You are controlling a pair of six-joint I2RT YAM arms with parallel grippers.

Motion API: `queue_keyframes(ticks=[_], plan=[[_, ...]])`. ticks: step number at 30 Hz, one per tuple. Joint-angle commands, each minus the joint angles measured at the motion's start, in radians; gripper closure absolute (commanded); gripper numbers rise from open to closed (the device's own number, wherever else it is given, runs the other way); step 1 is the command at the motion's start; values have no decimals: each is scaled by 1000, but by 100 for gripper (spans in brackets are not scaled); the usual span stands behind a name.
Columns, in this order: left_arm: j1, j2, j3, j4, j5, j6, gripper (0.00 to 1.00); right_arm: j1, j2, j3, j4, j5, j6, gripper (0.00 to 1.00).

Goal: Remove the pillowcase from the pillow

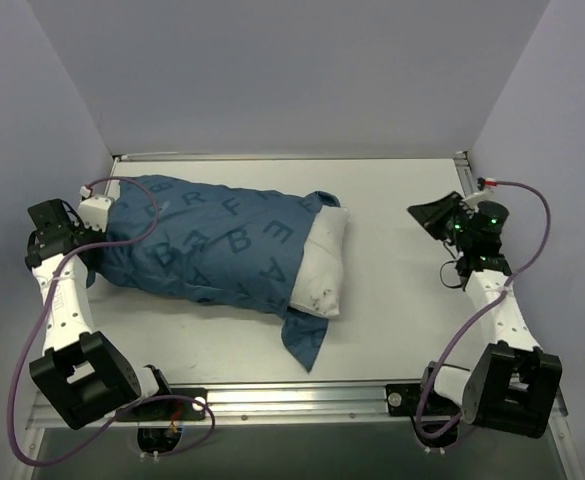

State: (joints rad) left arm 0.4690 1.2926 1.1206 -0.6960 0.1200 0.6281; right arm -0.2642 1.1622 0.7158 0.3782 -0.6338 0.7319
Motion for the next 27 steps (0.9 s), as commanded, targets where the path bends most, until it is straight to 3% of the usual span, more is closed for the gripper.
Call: queue_keyframes(ticks=[1, 2, 3, 4, 6, 9, 15, 23, 24, 27], plan=[[-30, -68, 19, 10, 82, -19, 98, 237, -7, 66, -111, 34, -188, 74], [-33, -72, 19, 10, 87, -24, 98, 311, -6, 83, -154, 83, -230, 62], [-35, -75, 21, 12, 93, -34, 98, 445, -3, 120, -191, 136, -268, 44], [-36, -75, 28, 12, 93, -39, 98, 506, 13, 137, -258, 236, -317, 38], [-38, -69, 36, 10, 86, -45, 98, 629, 39, 186, -317, 295, -342, 27], [-43, -67, 45, 15, 64, -44, 98, 687, 120, 220, -372, 377, -350, 18], [-43, -73, 61, 9, 69, -42, 98, 735, 174, 218, -423, 427, -342, 16], [-44, -67, 65, 3, 76, -47, 98, 766, 110, 177, -507, 398, -355, 13], [-44, -67, 65, 3, 76, -47, 98, 766, 91, 159, -490, 370, -345, 1], [-44, -72, 67, -2, 82, -48, 98, 772, 77, 64, -387, 326, -278, 0]])
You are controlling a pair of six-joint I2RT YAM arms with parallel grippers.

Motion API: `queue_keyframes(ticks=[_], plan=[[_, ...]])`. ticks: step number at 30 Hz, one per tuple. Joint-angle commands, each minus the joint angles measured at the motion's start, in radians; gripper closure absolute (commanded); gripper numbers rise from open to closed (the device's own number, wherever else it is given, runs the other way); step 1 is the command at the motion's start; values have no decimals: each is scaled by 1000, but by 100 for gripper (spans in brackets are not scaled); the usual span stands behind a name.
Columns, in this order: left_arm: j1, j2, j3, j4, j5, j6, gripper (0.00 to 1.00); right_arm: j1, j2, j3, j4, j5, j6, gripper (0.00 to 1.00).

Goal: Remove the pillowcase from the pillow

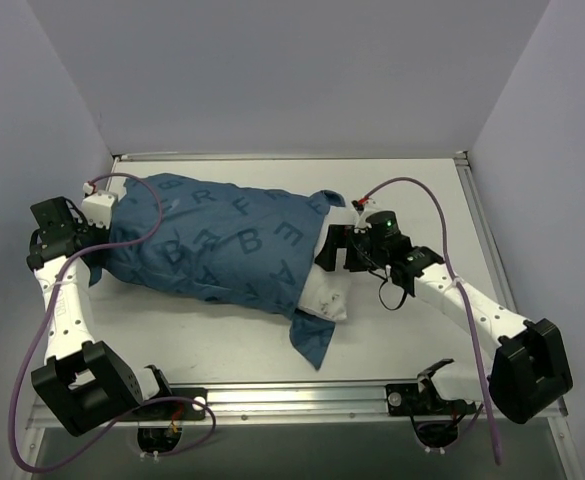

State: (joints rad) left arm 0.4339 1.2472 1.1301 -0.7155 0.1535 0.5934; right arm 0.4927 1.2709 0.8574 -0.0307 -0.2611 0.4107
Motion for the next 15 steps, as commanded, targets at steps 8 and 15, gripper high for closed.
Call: queue_keyframes(ticks=[8, 15], plan=[[-20, -26, 65, 7, 58, -24, 98, 141, 122, -89, 202, 23, 105, 0], [-24, -26, 53, 10, 63, -40, 98, 167, 420, -129, 353, 45, 134, 3]])
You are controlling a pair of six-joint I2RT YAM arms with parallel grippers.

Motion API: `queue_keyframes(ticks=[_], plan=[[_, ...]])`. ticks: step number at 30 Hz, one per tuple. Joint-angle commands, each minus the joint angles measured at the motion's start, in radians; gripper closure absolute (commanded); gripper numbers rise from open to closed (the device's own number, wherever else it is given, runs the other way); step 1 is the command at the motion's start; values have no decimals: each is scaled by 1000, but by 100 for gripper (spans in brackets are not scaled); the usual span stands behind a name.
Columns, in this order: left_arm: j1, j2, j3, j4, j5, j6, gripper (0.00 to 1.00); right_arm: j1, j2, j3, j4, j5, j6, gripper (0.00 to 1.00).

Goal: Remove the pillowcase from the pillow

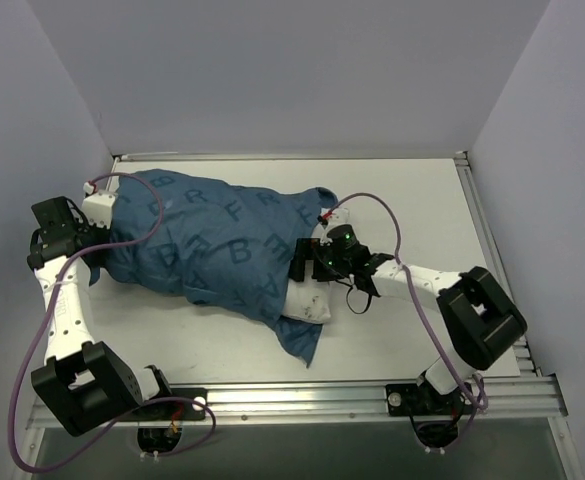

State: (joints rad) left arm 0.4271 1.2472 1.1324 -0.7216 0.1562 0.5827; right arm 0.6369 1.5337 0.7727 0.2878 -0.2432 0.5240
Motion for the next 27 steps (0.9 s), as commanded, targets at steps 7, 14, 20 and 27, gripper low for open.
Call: queue_keyframes(ticks=[7, 14, 20, 27], plan=[[-17, -31, 40, 21, 63, -27, 98, 20, 312, -84, 132, -19, 45, 80], [-16, -28, 61, 27, 52, -41, 98, -77, 163, -139, 178, -71, 65, 100], [21, -2, 136, 56, -63, -52, 98, -472, -42, -271, 295, -349, 138, 100], [90, 26, 237, 47, -78, -32, 98, -992, -291, -355, 403, -425, 313, 100]])
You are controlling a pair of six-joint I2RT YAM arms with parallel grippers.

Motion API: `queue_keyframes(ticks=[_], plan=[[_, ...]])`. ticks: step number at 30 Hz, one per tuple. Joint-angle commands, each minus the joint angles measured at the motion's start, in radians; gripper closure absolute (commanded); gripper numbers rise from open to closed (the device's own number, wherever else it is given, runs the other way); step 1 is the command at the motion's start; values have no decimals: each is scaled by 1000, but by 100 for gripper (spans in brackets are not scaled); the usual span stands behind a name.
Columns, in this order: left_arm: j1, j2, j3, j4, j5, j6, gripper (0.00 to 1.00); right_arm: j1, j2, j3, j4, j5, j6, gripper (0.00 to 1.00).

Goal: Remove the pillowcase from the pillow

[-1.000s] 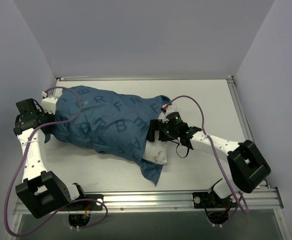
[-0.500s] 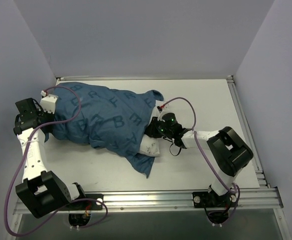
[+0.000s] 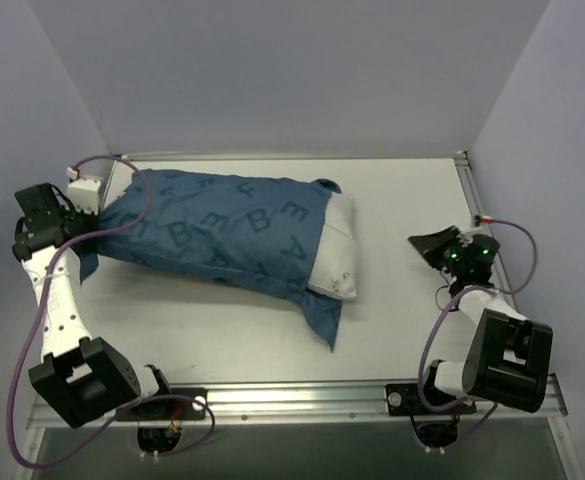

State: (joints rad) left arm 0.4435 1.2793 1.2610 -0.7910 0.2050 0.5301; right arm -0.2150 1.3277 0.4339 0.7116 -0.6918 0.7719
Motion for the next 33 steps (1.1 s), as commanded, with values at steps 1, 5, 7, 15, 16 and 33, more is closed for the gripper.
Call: queue_keyframes(ticks=[1, 5, 7, 15, 16, 33], plan=[[80, -6, 115, 113, -125, 24, 98, -183, -93, 8, -32, 3, 60, 100], [86, -24, 129, 93, -66, 30, 98, -256, -78, 95, -155, -45, -42, 100], [86, -41, 126, 73, -18, 31, 98, -245, -81, 89, -134, -61, -42, 100], [18, -78, 86, 49, 42, 13, 98, 162, -104, 178, -376, -18, -264, 63], [15, -78, 86, 49, 40, 10, 98, 193, -128, 171, -389, -21, -252, 41], [-74, -90, 89, 38, -10, -10, 98, 566, -104, -110, 163, 11, 120, 0]])
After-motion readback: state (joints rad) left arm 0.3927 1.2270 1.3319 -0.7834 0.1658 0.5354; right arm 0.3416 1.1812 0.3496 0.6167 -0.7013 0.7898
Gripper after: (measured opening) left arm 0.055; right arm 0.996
